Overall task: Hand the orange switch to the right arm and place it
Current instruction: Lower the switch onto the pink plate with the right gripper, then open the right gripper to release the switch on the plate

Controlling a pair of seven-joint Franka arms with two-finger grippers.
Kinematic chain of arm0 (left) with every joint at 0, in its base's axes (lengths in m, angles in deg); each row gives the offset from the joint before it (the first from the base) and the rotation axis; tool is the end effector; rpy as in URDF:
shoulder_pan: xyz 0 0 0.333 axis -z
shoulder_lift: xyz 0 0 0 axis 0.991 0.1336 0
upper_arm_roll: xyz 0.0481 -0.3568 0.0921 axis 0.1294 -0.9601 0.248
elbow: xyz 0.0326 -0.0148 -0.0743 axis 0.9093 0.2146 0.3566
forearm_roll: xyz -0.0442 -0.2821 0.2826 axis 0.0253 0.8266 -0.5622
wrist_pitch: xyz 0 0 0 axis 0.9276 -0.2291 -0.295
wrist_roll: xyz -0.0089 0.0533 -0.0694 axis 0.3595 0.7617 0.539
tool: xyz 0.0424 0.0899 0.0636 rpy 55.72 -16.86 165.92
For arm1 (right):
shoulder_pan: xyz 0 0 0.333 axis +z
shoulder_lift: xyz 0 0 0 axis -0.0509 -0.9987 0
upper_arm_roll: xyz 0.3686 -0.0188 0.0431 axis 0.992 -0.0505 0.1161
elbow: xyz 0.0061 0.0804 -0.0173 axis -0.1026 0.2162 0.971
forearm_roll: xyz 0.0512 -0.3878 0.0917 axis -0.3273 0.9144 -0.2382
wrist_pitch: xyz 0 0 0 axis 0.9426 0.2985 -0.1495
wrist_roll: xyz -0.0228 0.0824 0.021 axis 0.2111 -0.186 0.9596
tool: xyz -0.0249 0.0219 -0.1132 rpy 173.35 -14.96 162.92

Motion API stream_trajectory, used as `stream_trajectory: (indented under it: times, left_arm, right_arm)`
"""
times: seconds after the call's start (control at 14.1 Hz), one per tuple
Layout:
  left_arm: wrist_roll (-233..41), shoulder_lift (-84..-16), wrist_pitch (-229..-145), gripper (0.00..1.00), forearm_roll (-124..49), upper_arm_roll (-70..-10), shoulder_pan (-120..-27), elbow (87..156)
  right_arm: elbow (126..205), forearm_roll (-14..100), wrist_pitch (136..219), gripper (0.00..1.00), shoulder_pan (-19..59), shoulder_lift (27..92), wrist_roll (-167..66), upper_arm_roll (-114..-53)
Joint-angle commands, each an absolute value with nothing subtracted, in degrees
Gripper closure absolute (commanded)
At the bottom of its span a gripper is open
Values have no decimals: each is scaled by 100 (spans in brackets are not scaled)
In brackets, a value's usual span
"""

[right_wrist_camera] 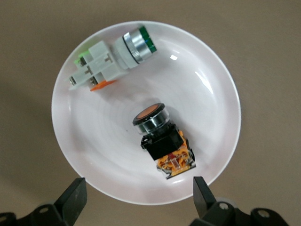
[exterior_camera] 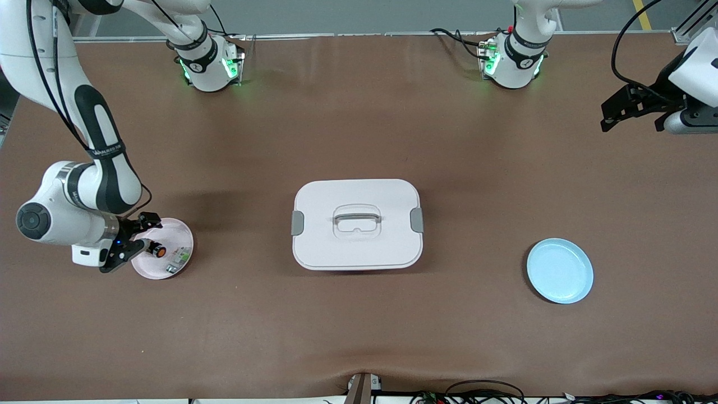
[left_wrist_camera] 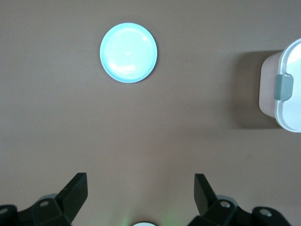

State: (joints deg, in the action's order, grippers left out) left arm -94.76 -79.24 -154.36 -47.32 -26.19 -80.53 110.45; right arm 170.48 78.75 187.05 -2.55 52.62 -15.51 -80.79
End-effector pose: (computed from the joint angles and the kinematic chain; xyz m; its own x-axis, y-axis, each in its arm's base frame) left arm 0.5262 -0.0587 0.7038 0.9996 -0.0202 -0.0205 -0.0207 -0.9995 -0.0223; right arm 0.6585 -0.0937 0.2618 0.8435 0.5192 -0.1376 0.5100 -0.8546 -0.0979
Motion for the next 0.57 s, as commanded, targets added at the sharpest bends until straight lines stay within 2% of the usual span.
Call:
stream_trajectory:
  times: [0.0,0.21,0.5]
  left_arm:
    - [-9431,-7925,-15213,0,-4688,-2590,-8057,10906]
    - [-9492,-7925,-15221,0,-4696,-2582,-8065,10914]
    - [-9501,-7933,-15212,0,-4714,-2582,-8083,10976]
  right_arm:
    - [17374,7847,18569,0,-218,5740,-2770,-8074]
    - [17531,7847,18560,0,-209,6065,-4204,-8074]
    - [17523,7856,18560,0,-218,6434,-4815,-8091]
